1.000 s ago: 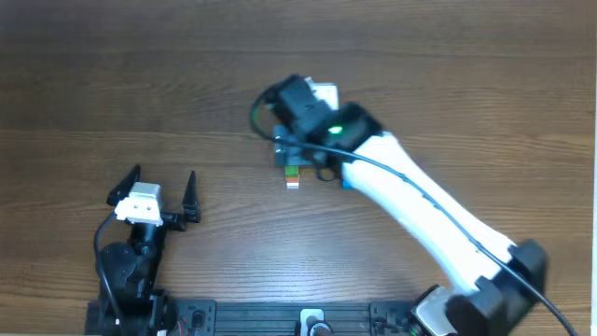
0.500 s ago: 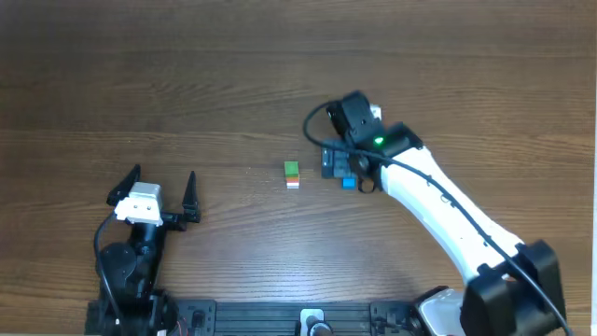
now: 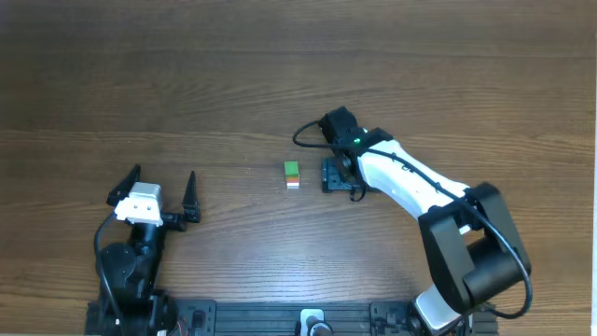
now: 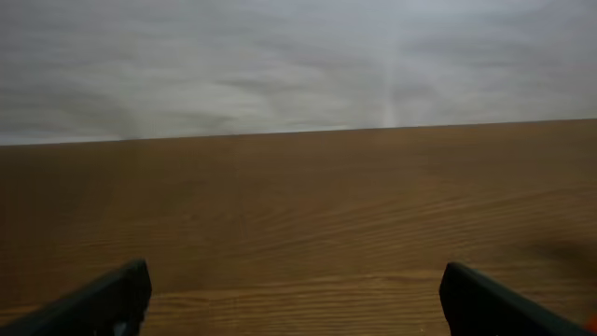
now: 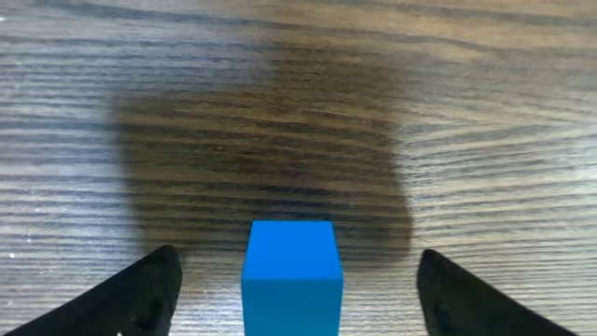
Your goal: Stack Cubes
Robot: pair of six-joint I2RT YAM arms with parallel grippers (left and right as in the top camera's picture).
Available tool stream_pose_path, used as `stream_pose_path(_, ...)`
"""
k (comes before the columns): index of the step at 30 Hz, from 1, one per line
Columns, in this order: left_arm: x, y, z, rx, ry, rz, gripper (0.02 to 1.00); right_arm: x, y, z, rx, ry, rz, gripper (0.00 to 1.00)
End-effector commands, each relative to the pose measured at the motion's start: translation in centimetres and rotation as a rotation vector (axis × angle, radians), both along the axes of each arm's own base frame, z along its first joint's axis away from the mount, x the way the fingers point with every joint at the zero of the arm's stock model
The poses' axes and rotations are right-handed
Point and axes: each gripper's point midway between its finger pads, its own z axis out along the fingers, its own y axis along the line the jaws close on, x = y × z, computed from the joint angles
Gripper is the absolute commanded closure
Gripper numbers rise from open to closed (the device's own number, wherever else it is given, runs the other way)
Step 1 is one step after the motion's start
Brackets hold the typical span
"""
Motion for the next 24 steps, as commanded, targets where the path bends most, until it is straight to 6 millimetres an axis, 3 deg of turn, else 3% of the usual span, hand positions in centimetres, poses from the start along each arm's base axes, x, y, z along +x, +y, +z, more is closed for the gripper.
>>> stream_pose_path(1, 0.0, 0.1, -0.1, 0.014, -0.002, 0.004, 0.02, -0.4, -0.1, -0.6, 0.01, 0.024, -0.008, 0.332)
stream_pose_path(5, 0.0, 0.1, -0.1, 0.014, -0.002, 0.004, 0.018, -0.5, 0.1, -0.6, 0.021, 0.029, -0.007, 0.494)
stream_pose_path(12, 0.0, 0.1, -0.1, 0.014, -0.002, 0.004, 0.02, -0.5, 0.1, -0.6, 0.022, 0.029, -0.011, 0.663)
stream_pose_path(21, 0.0, 0.1, -0.1, 0.014, -0.002, 0.004, 0.018, -0.1, 0.3, -0.4, 0.031, 0.011, -0.019, 0.796)
stream_pose_path(24, 0.0, 0.1, -0.1, 0.014, -0.002, 0.004, 0.018, 0.7, 0.9, 1.7, 0.063, -0.051, -0.016, 0.825)
